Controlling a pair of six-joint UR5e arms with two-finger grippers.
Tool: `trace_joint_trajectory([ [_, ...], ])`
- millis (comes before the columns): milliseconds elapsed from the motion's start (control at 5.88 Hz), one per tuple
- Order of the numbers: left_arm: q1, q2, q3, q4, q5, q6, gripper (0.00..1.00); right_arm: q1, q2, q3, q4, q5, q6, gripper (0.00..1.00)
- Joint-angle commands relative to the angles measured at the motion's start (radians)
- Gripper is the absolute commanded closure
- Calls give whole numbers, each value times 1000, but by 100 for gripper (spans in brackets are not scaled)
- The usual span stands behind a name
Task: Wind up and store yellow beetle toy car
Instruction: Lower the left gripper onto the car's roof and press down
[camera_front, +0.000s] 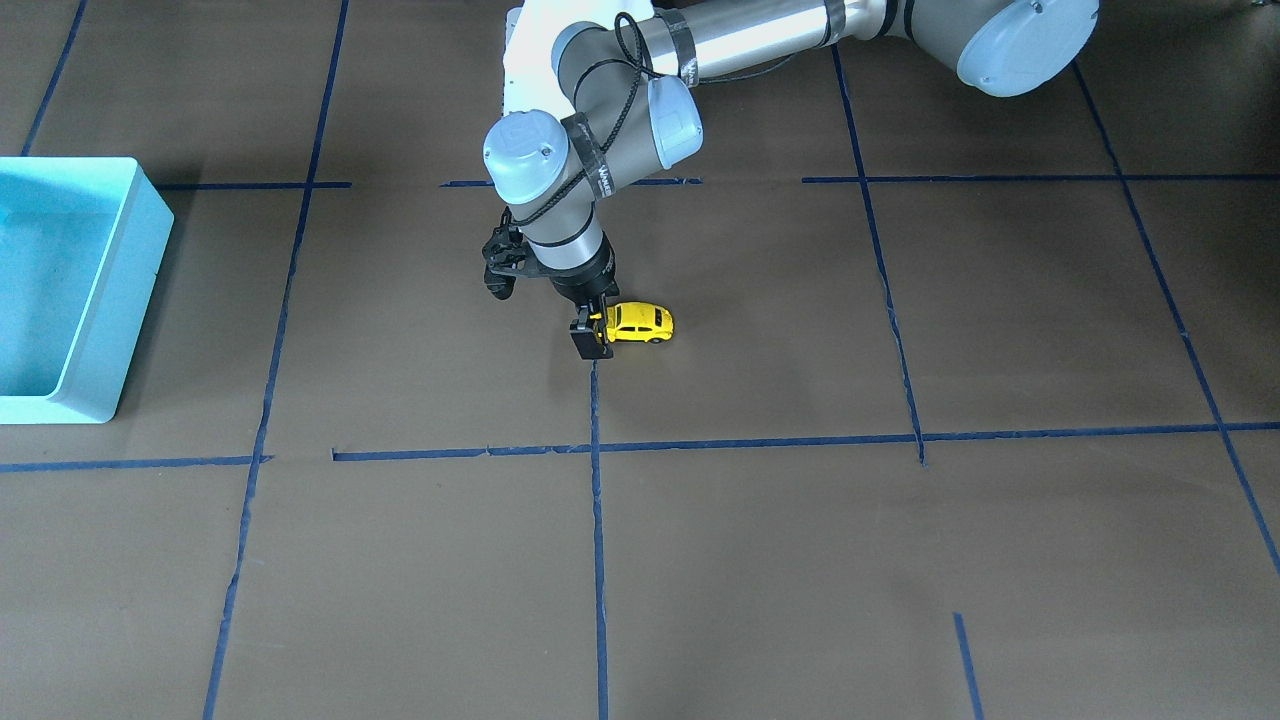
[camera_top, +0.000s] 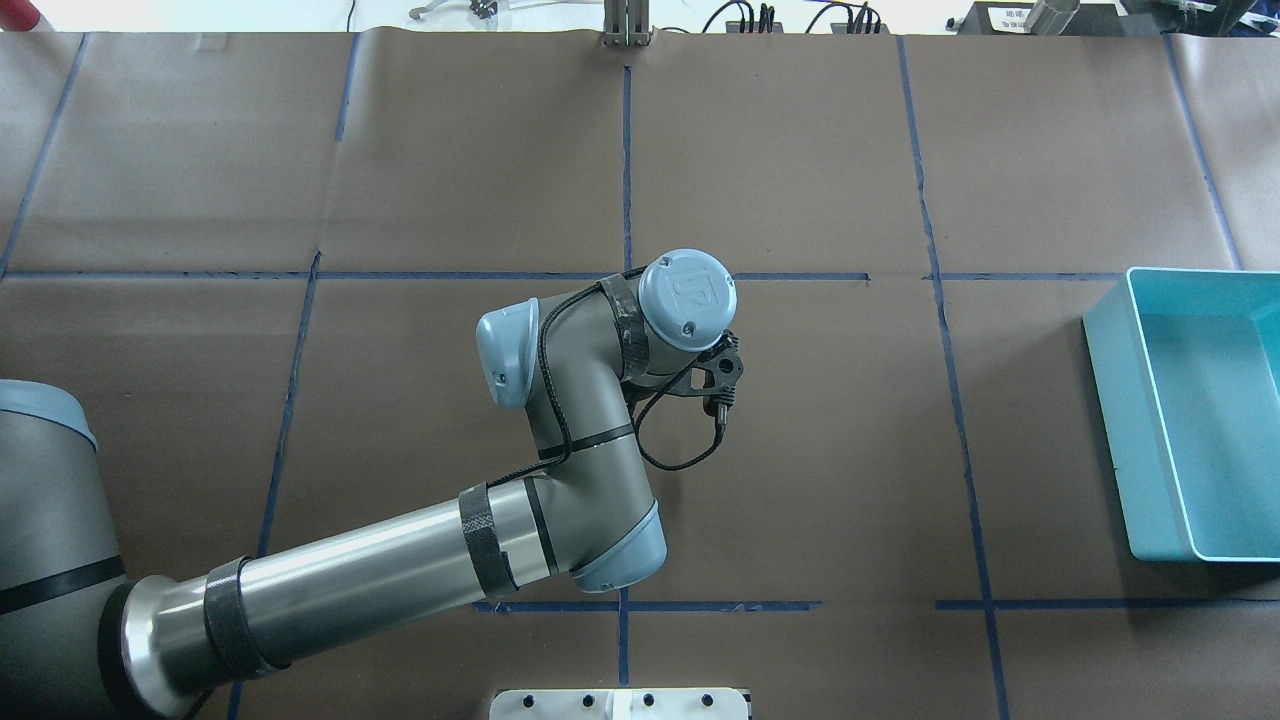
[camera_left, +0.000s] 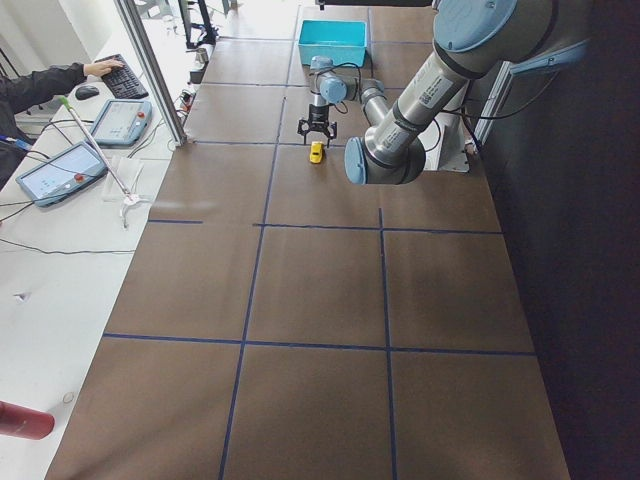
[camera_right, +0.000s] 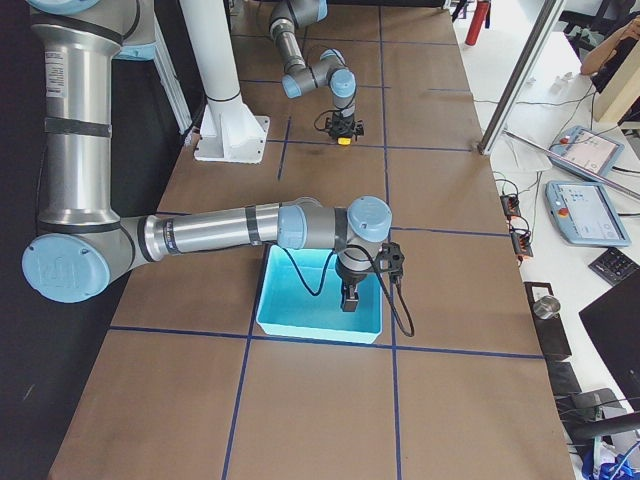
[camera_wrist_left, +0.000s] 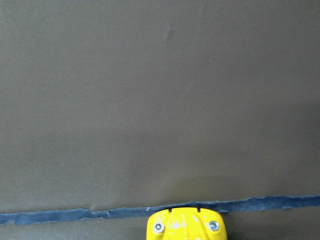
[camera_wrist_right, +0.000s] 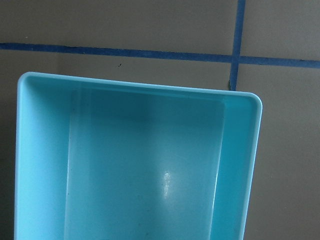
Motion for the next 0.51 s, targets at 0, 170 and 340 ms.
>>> trace_joint_trajectory([
  [0, 4, 2, 0, -2, -38, -1, 44, 0, 0, -1, 0, 0, 1, 0],
  [170, 4, 1, -1, -1, -52, -6, 74, 0, 0, -1, 0, 0, -1, 0],
  [340, 3, -1, -1, -1, -52, -6, 92, 0, 0, -1, 0, 0, 1, 0],
])
